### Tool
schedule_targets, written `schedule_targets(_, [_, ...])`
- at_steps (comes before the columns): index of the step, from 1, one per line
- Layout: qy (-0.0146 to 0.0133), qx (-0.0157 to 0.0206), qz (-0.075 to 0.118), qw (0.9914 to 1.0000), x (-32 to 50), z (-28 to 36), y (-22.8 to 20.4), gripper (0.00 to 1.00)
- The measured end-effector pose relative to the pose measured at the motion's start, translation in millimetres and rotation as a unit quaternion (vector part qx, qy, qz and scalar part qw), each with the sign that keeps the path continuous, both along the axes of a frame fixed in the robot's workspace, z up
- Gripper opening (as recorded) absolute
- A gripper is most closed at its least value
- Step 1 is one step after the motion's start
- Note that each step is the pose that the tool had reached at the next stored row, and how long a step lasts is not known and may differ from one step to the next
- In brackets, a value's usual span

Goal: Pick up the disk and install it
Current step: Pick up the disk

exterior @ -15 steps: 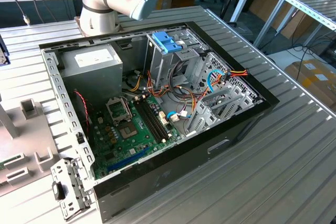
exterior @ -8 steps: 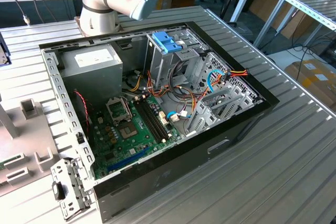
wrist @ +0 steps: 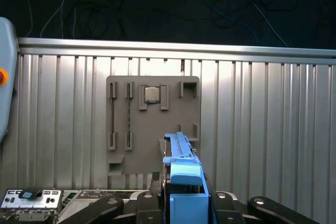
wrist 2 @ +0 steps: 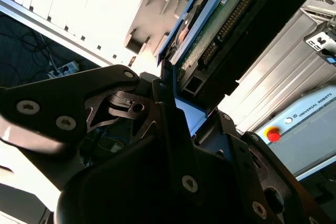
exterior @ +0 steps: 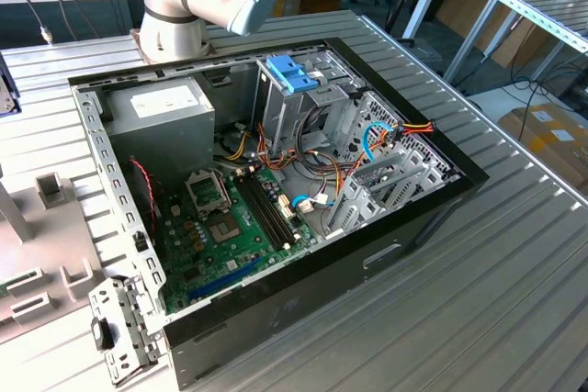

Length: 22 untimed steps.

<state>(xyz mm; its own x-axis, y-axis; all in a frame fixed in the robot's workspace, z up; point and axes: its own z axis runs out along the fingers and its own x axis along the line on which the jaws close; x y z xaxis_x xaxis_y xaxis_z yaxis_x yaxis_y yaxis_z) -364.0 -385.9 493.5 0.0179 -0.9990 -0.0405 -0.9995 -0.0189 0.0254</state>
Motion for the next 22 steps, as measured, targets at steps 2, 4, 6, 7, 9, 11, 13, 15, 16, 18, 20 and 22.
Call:
schedule_targets(2, [0.0000, 0.0000, 0.000, 1.00000, 0.6, -0.1, -0.3, 0.37])
schedule_targets(4, [0.0000, 0.0000, 0.000, 1.00000, 1.4, -0.1, -0.7, 0.37])
schedule_targets(6, [0.0000, 0.0000, 0.000, 1.00000, 2.1, -0.1, -1.0, 0.37])
schedule_targets(7, [0.0000, 0.0000, 0.000, 1.00000, 2.5, -0.2, -1.2, 0.37])
schedule_targets(9, [0.0000, 0.0000, 0.000, 1.00000, 3.1, -0.3, -1.6, 0.37])
schedule_targets(11, [0.0001, 0.0000, 0.000, 1.00000, 3.8, -0.3, -2.3, 0.37])
schedule_targets(13, [0.0001, 0.0000, 0.000, 1.00000, 4.2, -0.4, -2.7, 0.37])
schedule_targets(15, [0.0000, 0.0000, 0.000, 1.00000, 4.6, -0.5, -3.2, 0.37])
schedule_targets(16, [0.0000, 0.0000, 0.000, 1.00000, 4.8, -0.5, -3.4, 0.37])
schedule_targets(18, [0.0000, 0.0000, 0.000, 1.00000, 5.3, -0.7, -3.6, 0.37])
schedule_targets(20, [0.0000, 0.0000, 0.000, 1.00000, 6.0, -0.7, -3.7, 0.37])
schedule_targets(22, [0.0000, 0.0000, 0.000, 1.00000, 6.6, -0.7, -3.8, 0.37])
